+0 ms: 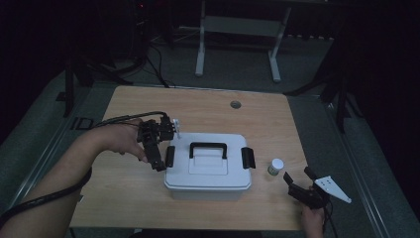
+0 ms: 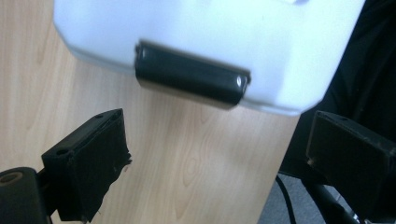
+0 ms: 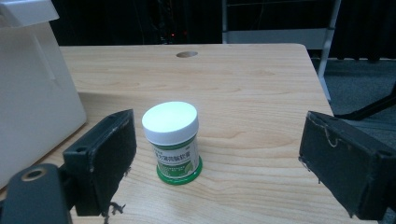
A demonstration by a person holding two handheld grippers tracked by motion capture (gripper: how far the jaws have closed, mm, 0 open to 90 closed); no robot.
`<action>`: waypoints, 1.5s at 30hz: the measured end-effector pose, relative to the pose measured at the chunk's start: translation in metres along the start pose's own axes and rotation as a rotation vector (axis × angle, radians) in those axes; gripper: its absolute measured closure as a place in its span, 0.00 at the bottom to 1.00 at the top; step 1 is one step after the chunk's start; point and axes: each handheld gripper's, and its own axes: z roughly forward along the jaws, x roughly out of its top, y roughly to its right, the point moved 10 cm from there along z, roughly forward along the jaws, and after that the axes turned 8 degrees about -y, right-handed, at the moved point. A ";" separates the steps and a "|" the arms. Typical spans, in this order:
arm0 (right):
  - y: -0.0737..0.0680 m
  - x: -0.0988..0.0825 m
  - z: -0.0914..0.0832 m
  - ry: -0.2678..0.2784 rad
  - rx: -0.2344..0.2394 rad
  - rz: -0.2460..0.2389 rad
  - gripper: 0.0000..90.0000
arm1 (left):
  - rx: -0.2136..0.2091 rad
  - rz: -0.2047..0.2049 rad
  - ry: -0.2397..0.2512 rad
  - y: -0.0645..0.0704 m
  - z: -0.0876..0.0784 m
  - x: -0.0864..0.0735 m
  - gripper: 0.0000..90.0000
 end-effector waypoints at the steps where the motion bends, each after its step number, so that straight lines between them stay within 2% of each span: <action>1: 0.000 0.000 0.000 0.001 0.001 0.001 0.12 | 0.000 0.008 -0.002 0.000 -0.001 0.003 0.06; 4: 0.000 0.000 0.000 0.000 0.003 0.004 0.12 | 0.006 0.028 0.001 -0.002 -0.002 0.013 0.08; 5: 0.000 0.000 0.000 0.001 0.003 0.004 0.12 | 0.025 0.033 -0.006 -0.003 -0.001 0.016 0.08; 7: 0.000 0.000 0.000 0.001 0.005 0.007 0.12 | 0.018 0.045 -0.009 -0.003 -0.001 0.021 0.08; 9: 0.000 0.000 0.000 0.001 0.006 0.009 0.12 | 0.029 0.056 -0.010 -0.005 -0.001 0.028 0.09; 17: 0.001 0.000 -0.001 0.004 0.015 0.014 0.12 | 0.037 0.100 -0.030 -0.010 0.002 0.048 0.17; 18: 0.001 0.000 -0.001 0.004 0.015 0.015 0.12 | 0.043 0.106 -0.036 -0.011 0.002 0.050 0.21; 22: 0.001 0.000 -0.001 0.004 0.018 0.020 0.12 | 0.057 0.113 -0.042 -0.012 0.005 0.061 0.24; 23: 0.001 0.000 -0.001 0.004 0.018 0.021 0.12 | 0.071 0.127 -0.042 -0.014 0.005 0.064 0.25; 26: 0.001 0.000 -0.001 0.004 0.021 0.023 0.12 | 0.072 0.141 -0.052 -0.015 0.007 0.072 0.31; 28: 0.000 0.000 -0.001 0.006 0.029 0.026 0.12 | 0.051 0.152 -0.047 -0.013 0.007 0.077 0.41; 29: 0.000 0.000 -0.001 0.006 0.030 0.028 0.12 | 0.056 0.161 -0.049 -0.013 0.007 0.079 0.44; 35: -0.001 0.000 -0.001 0.006 0.041 0.026 0.12 | 0.033 0.188 -0.090 -0.008 0.012 0.084 0.58; 41: 0.000 0.000 -0.001 0.007 0.045 0.032 0.12 | 0.046 0.218 -0.122 -0.003 0.013 0.085 0.73; 43: 0.000 0.000 -0.001 0.007 0.044 0.032 0.12 | 0.058 0.230 -0.147 -0.002 0.016 0.083 0.74; 45: 0.000 0.000 -0.001 0.006 0.044 0.031 0.12 | 0.060 0.229 -0.144 -0.002 0.016 0.083 0.77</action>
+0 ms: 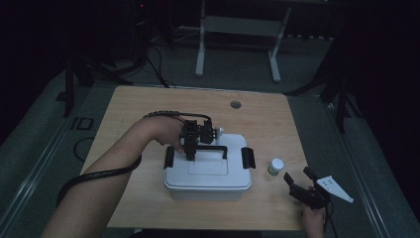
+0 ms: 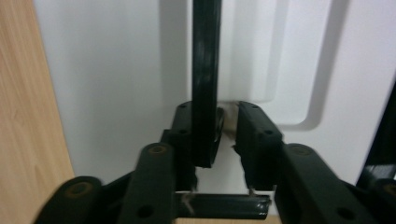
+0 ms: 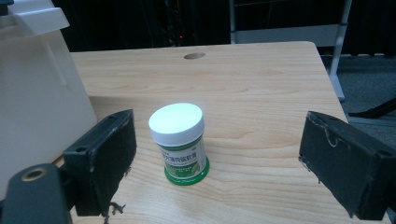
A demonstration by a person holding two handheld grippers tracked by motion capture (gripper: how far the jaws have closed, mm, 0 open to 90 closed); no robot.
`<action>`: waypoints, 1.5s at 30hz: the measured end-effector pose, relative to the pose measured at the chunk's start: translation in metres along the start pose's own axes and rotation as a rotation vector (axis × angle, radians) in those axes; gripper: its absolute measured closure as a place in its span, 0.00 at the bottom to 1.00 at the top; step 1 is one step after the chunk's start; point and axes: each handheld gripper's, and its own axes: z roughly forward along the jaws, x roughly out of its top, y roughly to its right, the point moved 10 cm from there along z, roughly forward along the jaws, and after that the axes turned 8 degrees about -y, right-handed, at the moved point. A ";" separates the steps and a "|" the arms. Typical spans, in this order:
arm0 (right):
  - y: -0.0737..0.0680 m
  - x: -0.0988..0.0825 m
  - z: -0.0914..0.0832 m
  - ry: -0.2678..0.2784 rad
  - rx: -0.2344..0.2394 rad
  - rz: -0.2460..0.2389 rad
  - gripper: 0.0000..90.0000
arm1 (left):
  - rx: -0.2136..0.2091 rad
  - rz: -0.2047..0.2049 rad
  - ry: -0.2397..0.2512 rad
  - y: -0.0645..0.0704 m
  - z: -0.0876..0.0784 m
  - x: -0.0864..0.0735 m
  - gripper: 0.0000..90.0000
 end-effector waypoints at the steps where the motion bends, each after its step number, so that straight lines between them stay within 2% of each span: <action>1: 0.000 0.000 0.000 0.000 0.000 0.000 0.12 | 0.008 -0.006 -0.002 0.000 0.000 0.000 0.80; 5: 0.000 0.000 0.000 -0.001 0.000 -0.001 0.12 | -0.005 -0.027 -0.014 0.002 0.001 0.002 0.91; 10: 0.000 0.000 0.000 -0.002 0.000 0.001 0.12 | -0.019 -0.027 -0.023 0.000 0.000 0.002 0.92; 17: 0.000 0.000 0.000 -0.001 0.001 0.005 0.12 | -0.049 -0.023 0.000 -0.002 0.000 0.002 0.93; 29: 0.000 0.000 0.000 -0.001 0.002 0.007 0.12 | -0.043 -0.007 0.005 -0.002 -0.006 0.002 0.93; 36: 0.001 0.000 0.000 0.000 0.004 0.008 0.12 | -0.018 -0.005 0.021 -0.002 -0.019 0.001 0.93; 41: 0.001 0.000 0.000 -0.001 0.003 0.007 0.12 | 0.004 -0.023 0.040 -0.003 -0.035 -0.006 0.93; 45: 0.000 0.000 0.000 -0.001 0.004 0.010 0.12 | 0.003 -0.035 0.047 -0.003 -0.042 -0.013 0.93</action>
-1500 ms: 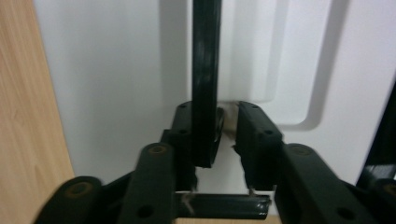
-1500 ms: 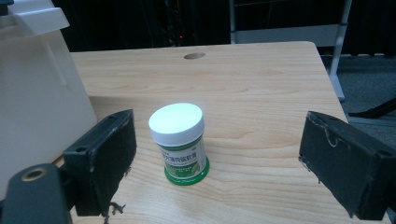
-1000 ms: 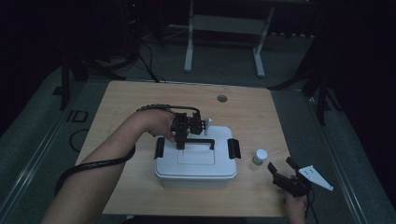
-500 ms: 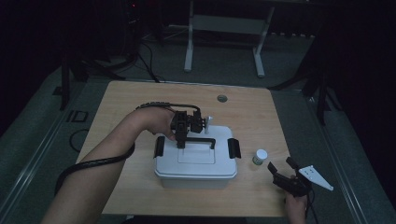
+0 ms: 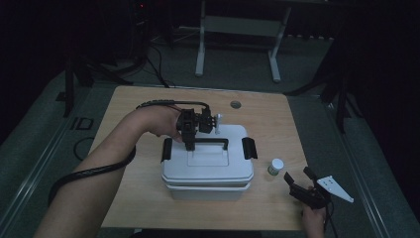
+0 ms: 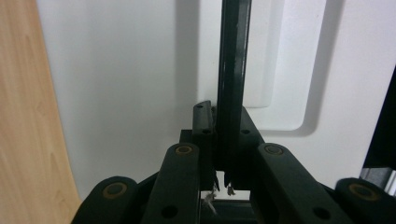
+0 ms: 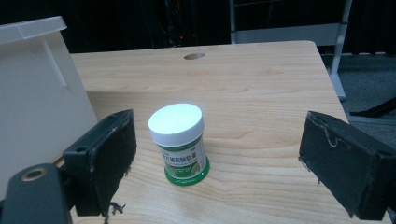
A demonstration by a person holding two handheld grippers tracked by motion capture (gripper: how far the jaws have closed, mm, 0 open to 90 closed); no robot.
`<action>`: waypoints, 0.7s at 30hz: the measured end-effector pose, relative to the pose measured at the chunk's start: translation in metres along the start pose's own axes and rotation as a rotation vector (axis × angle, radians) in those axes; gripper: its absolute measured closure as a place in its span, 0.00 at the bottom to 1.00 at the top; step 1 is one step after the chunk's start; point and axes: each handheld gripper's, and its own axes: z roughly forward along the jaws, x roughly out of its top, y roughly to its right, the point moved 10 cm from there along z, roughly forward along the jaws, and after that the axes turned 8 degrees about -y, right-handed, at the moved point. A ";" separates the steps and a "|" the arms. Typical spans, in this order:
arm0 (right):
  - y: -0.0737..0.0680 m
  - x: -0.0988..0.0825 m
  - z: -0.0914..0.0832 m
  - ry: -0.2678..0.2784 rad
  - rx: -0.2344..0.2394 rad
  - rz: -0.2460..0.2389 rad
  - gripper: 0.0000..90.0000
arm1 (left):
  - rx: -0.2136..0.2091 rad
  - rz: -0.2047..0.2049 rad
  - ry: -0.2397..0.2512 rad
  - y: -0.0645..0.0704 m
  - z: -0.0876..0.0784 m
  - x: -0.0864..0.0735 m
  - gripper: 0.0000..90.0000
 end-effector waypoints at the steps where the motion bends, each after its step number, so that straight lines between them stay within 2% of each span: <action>1: 0.000 0.000 0.000 -0.001 0.000 -0.001 0.12 | -0.002 0.000 -0.003 0.001 -0.001 -0.003 0.93; 7: 0.000 0.000 0.000 0.000 -0.003 -0.004 0.12 | 0.009 -0.024 -0.004 0.000 -0.007 -0.018 0.93; 10: 0.000 0.000 0.000 -0.001 -0.003 -0.004 0.12 | 0.013 -0.052 0.008 -0.001 -0.008 -0.026 0.93; 19: 0.000 0.000 0.000 -0.001 -0.003 -0.007 0.12 | -0.001 -0.119 0.005 -0.002 -0.007 -0.056 0.93; 20: 0.000 0.000 0.000 -0.003 -0.002 -0.009 0.12 | -0.008 -0.135 0.001 -0.002 -0.008 -0.065 0.93; 21: 0.000 0.000 0.000 -0.003 -0.002 -0.009 0.12 | -0.008 -0.135 0.001 -0.002 -0.008 -0.065 0.93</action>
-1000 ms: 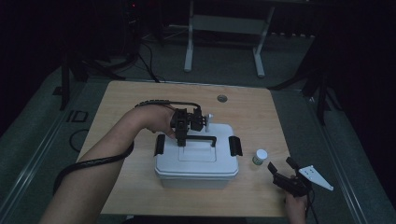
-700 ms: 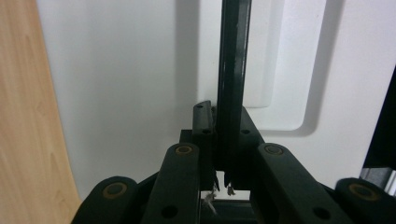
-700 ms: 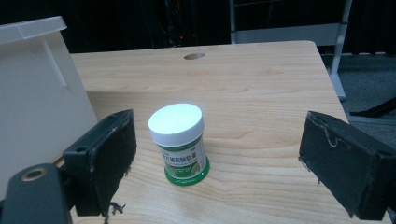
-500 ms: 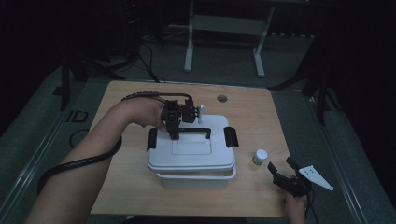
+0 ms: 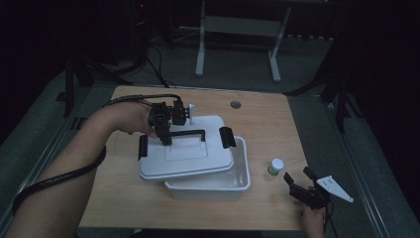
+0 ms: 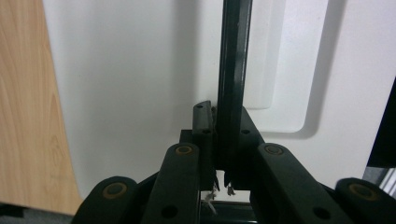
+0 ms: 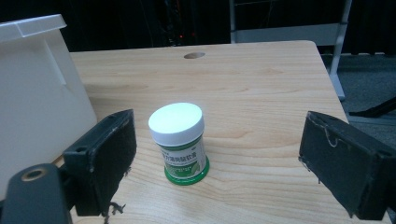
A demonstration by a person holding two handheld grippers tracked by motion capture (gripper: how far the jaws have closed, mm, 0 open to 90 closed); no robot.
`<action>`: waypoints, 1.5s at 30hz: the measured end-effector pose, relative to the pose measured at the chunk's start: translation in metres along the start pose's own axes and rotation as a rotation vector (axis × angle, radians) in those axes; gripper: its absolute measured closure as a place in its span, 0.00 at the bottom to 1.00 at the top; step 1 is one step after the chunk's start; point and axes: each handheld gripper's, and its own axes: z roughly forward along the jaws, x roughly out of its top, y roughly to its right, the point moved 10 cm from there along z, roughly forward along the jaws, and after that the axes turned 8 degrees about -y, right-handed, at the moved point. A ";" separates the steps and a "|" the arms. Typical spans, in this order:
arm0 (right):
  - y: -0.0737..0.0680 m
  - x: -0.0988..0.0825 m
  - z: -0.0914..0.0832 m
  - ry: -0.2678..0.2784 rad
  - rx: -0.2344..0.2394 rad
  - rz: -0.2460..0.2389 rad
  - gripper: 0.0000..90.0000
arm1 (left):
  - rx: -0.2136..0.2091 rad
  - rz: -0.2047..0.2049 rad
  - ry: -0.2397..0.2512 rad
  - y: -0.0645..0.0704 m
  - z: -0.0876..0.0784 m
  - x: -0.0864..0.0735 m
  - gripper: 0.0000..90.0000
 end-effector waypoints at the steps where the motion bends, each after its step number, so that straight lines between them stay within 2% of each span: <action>1: 0.000 0.000 0.000 0.000 -0.001 0.002 0.12 | 0.006 -0.010 -0.002 -0.001 0.000 -0.005 0.93; 3: 0.000 0.000 0.000 0.000 -0.001 0.005 0.12 | 0.005 -0.030 -0.009 -0.002 0.001 -0.017 0.93; 4: 0.000 0.000 0.000 0.000 -0.001 0.005 0.12 | 0.005 -0.030 -0.009 -0.002 0.001 -0.017 0.93; 5: 0.000 0.000 0.000 0.000 -0.002 0.004 0.12 | -0.002 -0.043 -0.009 -0.002 0.002 -0.026 0.93; 6: 0.000 0.000 0.000 0.000 -0.002 0.004 0.12 | -0.002 -0.043 -0.009 -0.002 0.002 -0.026 0.93; 7: 0.000 0.000 0.000 -0.001 -0.001 0.001 0.12 | -0.001 -0.065 -0.004 -0.002 0.002 -0.035 0.93; 10: 0.000 0.000 0.000 -0.001 -0.002 -0.001 0.12 | 0.005 -0.079 0.000 -0.003 0.002 -0.043 0.93; 11: 0.000 0.000 0.000 -0.002 0.000 0.002 0.12 | 0.004 -0.095 0.006 -0.003 0.002 -0.052 0.93; 12: 0.000 0.000 0.000 -0.002 0.000 0.002 0.12 | 0.004 -0.095 0.006 -0.003 0.002 -0.052 0.93; 13: 0.000 0.000 0.000 -0.002 -0.001 0.004 0.12 | -0.002 -0.115 0.006 -0.003 0.002 -0.061 0.93; 14: 0.000 0.000 0.000 -0.002 -0.001 0.004 0.12 | -0.002 -0.115 0.006 -0.003 0.002 -0.061 0.93; 15: 0.000 0.000 0.000 -0.002 -0.003 -0.001 0.12 | 0.007 -0.132 -0.004 -0.005 0.003 -0.071 0.93; 16: 0.000 0.000 0.000 -0.002 -0.003 -0.001 0.12 | 0.007 -0.132 -0.004 -0.005 0.003 -0.071 0.93; 17: 0.000 0.000 0.000 -0.003 -0.005 -0.003 0.12 | 0.003 -0.156 -0.009 -0.006 0.005 -0.082 0.93; 18: 0.000 0.000 0.000 -0.003 -0.005 -0.003 0.12 | 0.003 -0.156 -0.009 -0.006 0.005 -0.082 0.93; 19: 0.000 0.000 0.000 -0.005 -0.003 -0.002 0.12 | -0.006 -0.185 -0.007 -0.007 0.008 -0.092 0.93; 20: 0.000 0.000 0.000 -0.005 -0.003 -0.002 0.12 | -0.006 -0.185 -0.007 -0.007 0.008 -0.092 0.93; 21: 0.000 0.000 0.001 -0.006 -0.003 -0.002 0.12 | -0.012 -0.214 -0.008 -0.008 0.011 -0.103 0.93; 22: 0.000 0.000 0.001 -0.006 -0.003 -0.002 0.12 | -0.012 -0.214 -0.008 -0.008 0.011 -0.103 0.93; 23: -0.001 0.000 0.001 -0.007 -0.002 -0.003 0.12 | -0.020 -0.237 -0.003 -0.008 0.017 -0.111 0.93; 26: 0.000 0.000 0.001 -0.006 -0.003 -0.002 0.12 | -0.026 -0.246 -0.007 -0.007 0.021 -0.119 0.93; 27: -0.001 0.000 0.001 -0.008 -0.003 -0.003 0.12 | -0.032 -0.267 -0.014 -0.008 0.025 -0.127 0.93; 28: -0.001 0.000 0.001 -0.008 -0.003 -0.003 0.12 | -0.032 -0.267 -0.014 -0.008 0.025 -0.127 0.93; 31: -0.001 -0.001 0.001 -0.010 -0.002 -0.006 0.12 | -0.035 -0.328 -0.010 -0.011 0.030 -0.144 0.93; 32: -0.001 -0.001 0.001 -0.010 -0.002 -0.006 0.12 | -0.035 -0.328 -0.010 -0.011 0.030 -0.144 0.93; 36: -0.001 -0.001 0.001 -0.011 -0.003 -0.003 0.12 | -0.042 -0.367 -0.022 -0.013 0.041 -0.158 0.93; 37: -0.001 -0.001 0.001 -0.010 -0.002 -0.006 0.12 | -0.043 -0.391 -0.032 -0.015 0.049 -0.164 0.93; 38: -0.001 -0.001 0.001 -0.010 -0.002 -0.006 0.12 | -0.043 -0.391 -0.032 -0.015 0.049 -0.164 0.93; 41: -0.002 -0.001 0.001 -0.011 -0.001 -0.010 0.12 | -0.052 -0.411 -0.056 -0.017 0.065 -0.172 0.93; 45: -0.001 -0.001 0.001 -0.011 -0.003 -0.009 0.12 | -0.058 -0.426 -0.058 -0.019 0.075 -0.176 0.93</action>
